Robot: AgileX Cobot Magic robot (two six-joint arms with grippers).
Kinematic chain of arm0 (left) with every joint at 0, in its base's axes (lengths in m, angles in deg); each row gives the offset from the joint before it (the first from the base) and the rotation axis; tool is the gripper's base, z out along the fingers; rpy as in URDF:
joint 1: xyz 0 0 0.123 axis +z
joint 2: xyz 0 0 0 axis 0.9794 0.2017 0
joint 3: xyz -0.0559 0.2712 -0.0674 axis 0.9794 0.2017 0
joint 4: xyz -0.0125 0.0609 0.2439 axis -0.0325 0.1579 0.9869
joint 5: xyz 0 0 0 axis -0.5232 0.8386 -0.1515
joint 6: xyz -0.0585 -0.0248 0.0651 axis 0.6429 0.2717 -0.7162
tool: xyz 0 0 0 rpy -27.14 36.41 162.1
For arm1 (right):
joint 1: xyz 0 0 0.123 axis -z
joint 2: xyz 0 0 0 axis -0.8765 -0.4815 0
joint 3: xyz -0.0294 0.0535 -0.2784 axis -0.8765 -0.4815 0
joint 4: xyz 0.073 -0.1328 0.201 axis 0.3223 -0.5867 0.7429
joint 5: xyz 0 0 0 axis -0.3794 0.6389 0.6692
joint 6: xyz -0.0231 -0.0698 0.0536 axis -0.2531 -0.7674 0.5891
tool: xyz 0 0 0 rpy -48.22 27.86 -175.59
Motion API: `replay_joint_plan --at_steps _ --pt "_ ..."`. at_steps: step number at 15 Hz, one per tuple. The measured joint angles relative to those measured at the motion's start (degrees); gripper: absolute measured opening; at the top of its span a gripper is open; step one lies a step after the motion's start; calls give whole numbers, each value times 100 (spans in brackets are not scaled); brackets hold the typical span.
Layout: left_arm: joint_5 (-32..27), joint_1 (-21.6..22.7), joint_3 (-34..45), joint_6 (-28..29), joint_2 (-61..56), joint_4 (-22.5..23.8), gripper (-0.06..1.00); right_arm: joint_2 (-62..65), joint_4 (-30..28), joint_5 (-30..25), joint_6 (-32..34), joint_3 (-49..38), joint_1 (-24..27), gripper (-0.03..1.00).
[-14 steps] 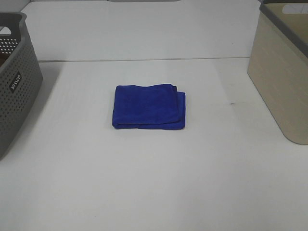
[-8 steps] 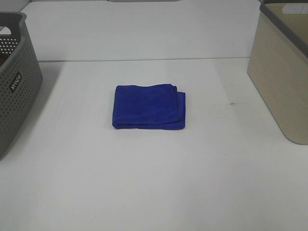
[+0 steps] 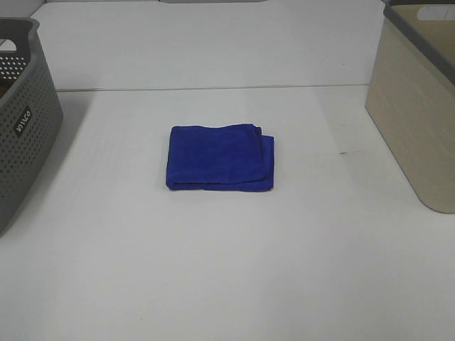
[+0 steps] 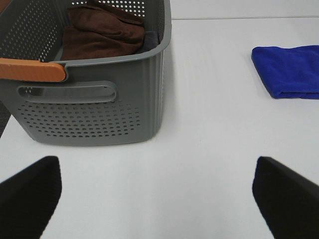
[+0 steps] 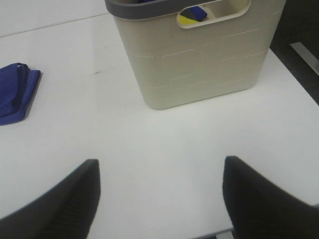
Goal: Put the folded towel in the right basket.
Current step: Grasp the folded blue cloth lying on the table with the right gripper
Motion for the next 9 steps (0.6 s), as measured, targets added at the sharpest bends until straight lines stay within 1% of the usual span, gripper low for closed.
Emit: replay_joint_plan --at_steps 9 --pt "0 0 0 0 0 0 96 0 0 0 0 0 0 67"
